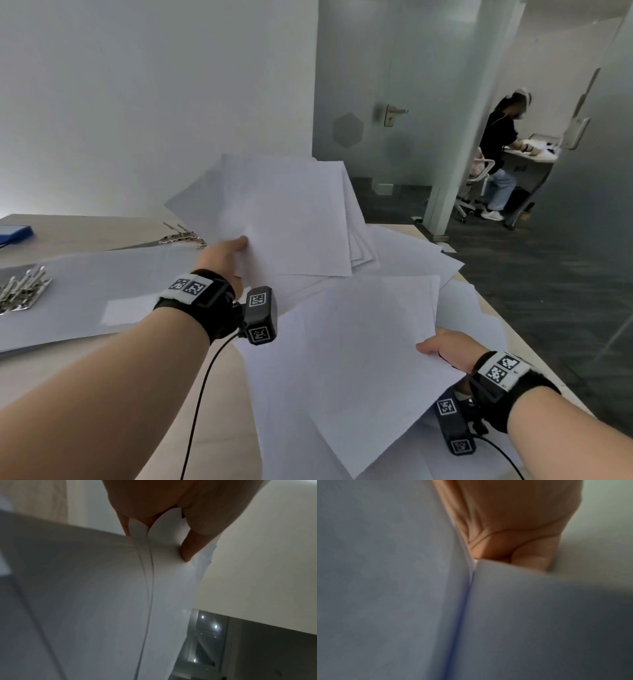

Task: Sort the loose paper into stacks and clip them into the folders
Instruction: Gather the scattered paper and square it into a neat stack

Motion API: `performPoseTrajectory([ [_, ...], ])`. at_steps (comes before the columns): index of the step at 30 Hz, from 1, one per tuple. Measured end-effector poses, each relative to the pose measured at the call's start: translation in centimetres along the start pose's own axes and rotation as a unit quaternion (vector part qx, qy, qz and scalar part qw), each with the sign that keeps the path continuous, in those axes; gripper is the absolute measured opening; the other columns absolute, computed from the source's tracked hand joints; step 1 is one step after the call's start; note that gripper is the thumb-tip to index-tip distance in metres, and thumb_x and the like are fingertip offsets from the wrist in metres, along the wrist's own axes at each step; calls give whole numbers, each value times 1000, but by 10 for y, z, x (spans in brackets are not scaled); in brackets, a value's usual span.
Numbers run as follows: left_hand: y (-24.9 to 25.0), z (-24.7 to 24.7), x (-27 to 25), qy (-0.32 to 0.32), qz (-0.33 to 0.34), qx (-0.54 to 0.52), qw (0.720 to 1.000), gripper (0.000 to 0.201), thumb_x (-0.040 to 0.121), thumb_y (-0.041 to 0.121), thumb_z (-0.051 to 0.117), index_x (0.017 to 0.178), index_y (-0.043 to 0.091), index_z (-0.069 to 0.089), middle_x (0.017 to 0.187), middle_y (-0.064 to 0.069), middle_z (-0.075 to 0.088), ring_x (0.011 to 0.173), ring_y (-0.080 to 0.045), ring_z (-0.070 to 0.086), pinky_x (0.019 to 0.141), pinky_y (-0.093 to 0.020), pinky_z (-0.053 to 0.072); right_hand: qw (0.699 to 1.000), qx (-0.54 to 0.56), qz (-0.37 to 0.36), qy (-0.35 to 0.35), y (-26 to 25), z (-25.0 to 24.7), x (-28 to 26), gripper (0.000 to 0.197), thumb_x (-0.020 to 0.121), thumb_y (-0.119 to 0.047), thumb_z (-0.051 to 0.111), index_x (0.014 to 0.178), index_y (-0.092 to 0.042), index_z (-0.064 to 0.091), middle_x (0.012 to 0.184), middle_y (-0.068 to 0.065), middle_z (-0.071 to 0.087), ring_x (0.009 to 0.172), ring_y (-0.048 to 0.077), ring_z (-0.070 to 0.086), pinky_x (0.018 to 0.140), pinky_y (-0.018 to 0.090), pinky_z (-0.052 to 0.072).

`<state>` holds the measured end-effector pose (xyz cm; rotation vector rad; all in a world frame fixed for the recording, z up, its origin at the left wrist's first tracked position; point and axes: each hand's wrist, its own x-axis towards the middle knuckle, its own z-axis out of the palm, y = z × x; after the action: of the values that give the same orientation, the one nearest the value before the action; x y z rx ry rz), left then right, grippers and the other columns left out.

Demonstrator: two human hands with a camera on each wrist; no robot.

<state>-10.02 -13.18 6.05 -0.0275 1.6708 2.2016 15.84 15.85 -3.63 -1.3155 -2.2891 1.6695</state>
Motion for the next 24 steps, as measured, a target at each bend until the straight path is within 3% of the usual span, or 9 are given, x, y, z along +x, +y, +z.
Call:
performPoseTrajectory([
  [3, -35, 8, -14, -27, -73, 38, 996, 8, 88, 13, 67, 86, 7, 62, 103, -15, 65, 77, -31, 63, 89, -48, 52, 998, 53, -2, 46, 0, 7, 3, 21, 91, -3, 61, 112, 0, 64, 105, 21, 67, 100, 39, 65, 89, 42, 50],
  [6, -71, 11, -25, -42, -146, 114, 982, 8, 91, 9, 63, 91, 2, 58, 101, -19, 60, 71, -31, 59, 74, -43, 51, 989, 124, 25, 78, 1, 14, 4, 22, 89, -10, 60, 106, 3, 65, 98, 26, 64, 87, 38, 63, 77, 41, 48],
  [8, -88, 10, -29, -37, -182, 159, 970, 6, 93, 4, 60, 94, -1, 56, 90, -18, 60, 71, -32, 58, 71, -43, 49, 980, 172, 50, 92, 2, 18, 5, 22, 88, -16, 61, 101, 0, 65, 96, 26, 65, 86, 38, 64, 81, 46, 50],
  [11, -100, 4, -23, -43, -206, 221, 952, 24, 83, -2, 63, 104, -10, 58, 99, -26, 64, 88, -45, 64, 89, -60, 50, 972, 207, 61, 91, 1, 19, 3, 23, 89, -20, 61, 99, 1, 65, 97, 24, 69, 94, 41, 68, 97, 60, 48],
  [13, -105, -2, -12, -61, -217, 258, 940, 30, 76, -5, 61, 105, -13, 57, 100, -29, 66, 91, -49, 65, 90, -69, 46, 970, 216, 62, 87, -1, 19, 1, 29, 88, -25, 64, 102, 0, 66, 100, 22, 71, 99, 41, 68, 98, 60, 48],
  [15, -103, -4, -13, -91, -237, 285, 925, 30, 76, -6, 57, 105, -9, 57, 97, -27, 64, 92, -50, 66, 92, -70, 44, 973, 213, 58, 70, -2, 19, -2, 34, 87, -27, 69, 110, -2, 67, 105, 22, 72, 103, 40, 67, 100, 58, 48],
  [19, -89, -3, -17, -166, -248, 338, 893, 61, 60, 6, 68, 120, -2, 57, 104, -23, 66, 101, -49, 65, 96, -70, 40, 986, 158, 36, 30, 0, 18, 7, 48, 84, -22, 73, 125, 0, 59, 116, 19, 69, 110, 39, 65, 103, 57, 46],
  [22, -86, 2, -18, -163, -227, 341, 898, 50, 68, 27, 77, 111, 5, 63, 100, -19, 73, 92, -41, 68, 98, -62, 43, 987, 158, 38, 17, -9, 22, -2, 30, 93, -6, 59, 122, 0, 58, 117, 24, 67, 110, 44, 64, 97, 61, 49],
  [24, -87, 5, -13, -142, -207, 324, 912, 48, 75, 34, 76, 112, 7, 64, 103, -17, 74, 95, -39, 70, 94, -60, 49, 985, 170, 40, 0, -11, 22, -5, 25, 91, 4, 51, 116, 2, 56, 117, 26, 65, 110, 50, 62, 88, 60, 52],
])
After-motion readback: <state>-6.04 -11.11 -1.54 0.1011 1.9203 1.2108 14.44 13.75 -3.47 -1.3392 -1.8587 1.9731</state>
